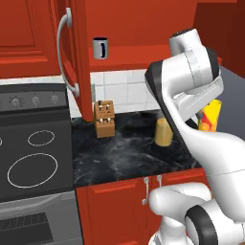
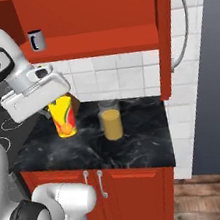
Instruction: There is a tray on the dining counter. Grab the cup, mug, and pitcher and place them on the tray. The pitcher may be placed next to the tray if it cannot fit the tray.
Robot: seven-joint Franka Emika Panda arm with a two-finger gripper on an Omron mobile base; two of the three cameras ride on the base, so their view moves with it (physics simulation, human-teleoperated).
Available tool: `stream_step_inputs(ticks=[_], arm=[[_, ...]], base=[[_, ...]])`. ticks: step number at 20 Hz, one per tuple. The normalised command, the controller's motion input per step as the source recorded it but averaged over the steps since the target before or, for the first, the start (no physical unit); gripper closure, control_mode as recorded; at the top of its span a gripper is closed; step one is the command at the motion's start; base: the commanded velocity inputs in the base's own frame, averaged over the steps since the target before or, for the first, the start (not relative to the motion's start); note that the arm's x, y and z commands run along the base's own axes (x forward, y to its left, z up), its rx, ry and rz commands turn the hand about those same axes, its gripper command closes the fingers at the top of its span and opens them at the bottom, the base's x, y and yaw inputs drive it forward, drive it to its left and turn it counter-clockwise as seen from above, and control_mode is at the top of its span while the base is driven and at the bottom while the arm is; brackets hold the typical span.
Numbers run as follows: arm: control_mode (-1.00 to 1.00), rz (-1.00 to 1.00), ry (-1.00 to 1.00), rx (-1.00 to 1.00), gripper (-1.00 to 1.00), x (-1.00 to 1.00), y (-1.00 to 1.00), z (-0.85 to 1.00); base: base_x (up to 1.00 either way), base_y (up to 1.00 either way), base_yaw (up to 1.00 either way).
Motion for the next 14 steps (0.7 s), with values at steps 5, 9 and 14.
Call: stream_step_inputs(ticks=[5, 9, 14], arm=[[1.00, 0.00, 0.00, 0.00, 1.00, 0.00, 0.00, 0.00], [1.00, 0.00, 0.00, 0.00, 1.00, 0.00, 0.00, 0.00], [1.00, 0.00, 0.00, 0.00, 1.00, 0.00, 0.00, 0.00]], base=[[-1.00, -0.02, -0.14], [-0.96, 0.00, -0.08], [-0.49, 0.13, 0.34]])
